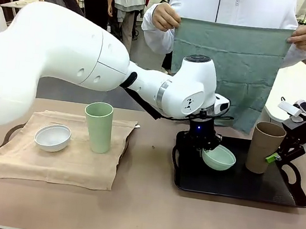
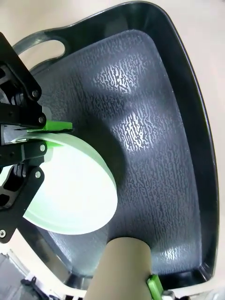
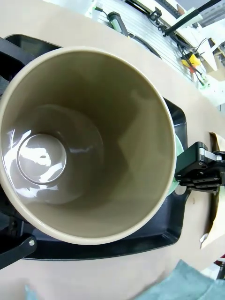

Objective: Set up a tray with a mat and arrange the tableware.
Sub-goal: Pick up the Picnic Bowl and Reusable plastic cup from the Handle tray in front of the human's position and hold them in the air.

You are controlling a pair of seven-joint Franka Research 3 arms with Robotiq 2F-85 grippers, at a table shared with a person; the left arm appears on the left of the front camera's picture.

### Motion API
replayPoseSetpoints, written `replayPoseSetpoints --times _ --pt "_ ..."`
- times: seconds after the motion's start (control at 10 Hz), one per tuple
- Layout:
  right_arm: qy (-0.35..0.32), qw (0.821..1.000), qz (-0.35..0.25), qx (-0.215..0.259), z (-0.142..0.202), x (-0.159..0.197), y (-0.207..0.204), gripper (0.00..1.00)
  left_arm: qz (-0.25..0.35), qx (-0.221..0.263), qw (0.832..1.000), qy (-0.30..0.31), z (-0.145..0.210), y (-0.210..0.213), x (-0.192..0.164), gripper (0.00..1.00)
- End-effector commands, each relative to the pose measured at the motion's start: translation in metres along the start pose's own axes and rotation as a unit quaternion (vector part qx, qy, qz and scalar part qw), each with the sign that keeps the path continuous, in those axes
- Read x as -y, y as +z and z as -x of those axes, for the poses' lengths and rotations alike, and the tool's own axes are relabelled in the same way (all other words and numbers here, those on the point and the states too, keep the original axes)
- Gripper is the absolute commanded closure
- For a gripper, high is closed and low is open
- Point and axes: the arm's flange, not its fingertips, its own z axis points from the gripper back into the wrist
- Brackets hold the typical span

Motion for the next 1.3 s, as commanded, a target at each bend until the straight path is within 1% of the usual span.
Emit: replayPoseSetpoints --times 0.0,0.1,0.2,0.3,0.5,0.7,0.8,0.9,1.0,1.2 --pt "0.020 1.000 0.017 0.005 -0.010 -0.009 0.008 1.00 -0.030 -0.004 0.999 0.018 0.011 0.006 -0.003 1.00" --pt "0.033 0.999 0.026 0.008 -0.025 -0.024 0.021 1.00 -0.025 -0.004 0.999 0.021 0.011 0.015 -0.002 1.00" --pt "0.053 0.998 0.042 0.005 -0.044 -0.044 0.040 1.00 -0.018 0.008 1.000 0.020 0.011 0.032 0.001 1.00" --pt "0.074 0.995 0.059 0.003 -0.062 -0.064 0.059 1.00 -0.015 0.031 0.999 0.014 0.012 0.054 0.008 1.00" --pt "0.098 0.992 0.083 -0.006 -0.092 -0.103 0.092 1.00 -0.028 0.086 0.996 -0.010 0.021 0.108 0.038 1.00" --pt "0.108 0.989 0.103 -0.024 -0.119 -0.135 0.113 1.00 -0.040 0.124 0.991 -0.028 0.031 0.153 0.065 1.00" --pt "0.110 0.988 0.101 -0.029 -0.131 -0.148 0.120 1.00 -0.047 0.140 0.988 -0.033 0.037 0.172 0.076 1.00" --pt "0.108 0.989 0.102 -0.029 -0.135 -0.147 0.123 1.00 -0.053 0.156 0.986 -0.028 0.042 0.186 0.079 1.00" --pt "0.107 0.988 0.105 -0.021 -0.129 -0.140 0.131 1.00 -0.020 0.126 0.991 -0.040 0.027 0.170 0.071 1.00" --pt "0.107 0.988 0.105 -0.021 -0.129 -0.140 0.131 1.00 -0.020 0.126 0.991 -0.040 0.027 0.170 0.071 1.00"
